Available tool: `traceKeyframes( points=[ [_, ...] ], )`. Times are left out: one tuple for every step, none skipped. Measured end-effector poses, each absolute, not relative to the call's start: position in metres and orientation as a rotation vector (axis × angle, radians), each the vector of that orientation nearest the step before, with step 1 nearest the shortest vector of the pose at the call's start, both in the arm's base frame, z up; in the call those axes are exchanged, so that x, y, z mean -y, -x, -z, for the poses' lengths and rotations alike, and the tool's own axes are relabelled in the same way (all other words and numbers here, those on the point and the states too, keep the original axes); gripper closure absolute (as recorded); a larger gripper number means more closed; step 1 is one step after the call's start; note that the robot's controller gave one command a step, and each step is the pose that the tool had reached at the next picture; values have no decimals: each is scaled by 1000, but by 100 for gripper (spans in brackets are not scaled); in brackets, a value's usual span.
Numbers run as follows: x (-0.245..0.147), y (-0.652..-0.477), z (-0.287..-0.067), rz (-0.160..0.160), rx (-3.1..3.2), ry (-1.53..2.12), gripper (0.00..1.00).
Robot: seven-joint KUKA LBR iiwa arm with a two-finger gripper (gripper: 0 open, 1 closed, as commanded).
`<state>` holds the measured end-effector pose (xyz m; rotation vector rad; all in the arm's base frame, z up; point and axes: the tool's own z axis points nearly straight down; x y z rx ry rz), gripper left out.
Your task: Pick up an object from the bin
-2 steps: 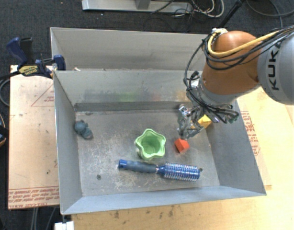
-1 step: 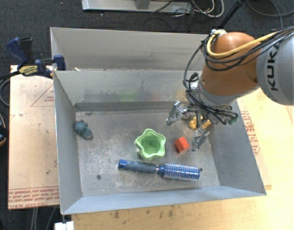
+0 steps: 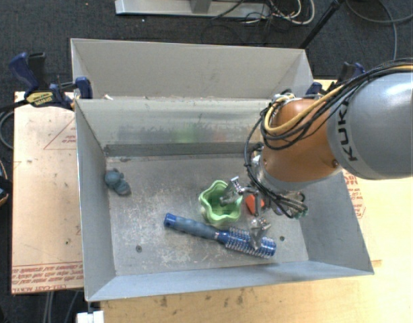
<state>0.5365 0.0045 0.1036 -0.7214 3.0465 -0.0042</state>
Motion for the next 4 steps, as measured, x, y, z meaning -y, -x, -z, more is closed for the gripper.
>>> traceKeyframes(
  points=[
    [3, -541, -99, 6, -3064, 631, 0],
    [6, -544, -98, 8, -3086, 456, 0],
    [2, -569, -92, 10, -3105, 417, 0],
    [-1, -565, -84, 2, -3098, 415, 100]
  ],
)
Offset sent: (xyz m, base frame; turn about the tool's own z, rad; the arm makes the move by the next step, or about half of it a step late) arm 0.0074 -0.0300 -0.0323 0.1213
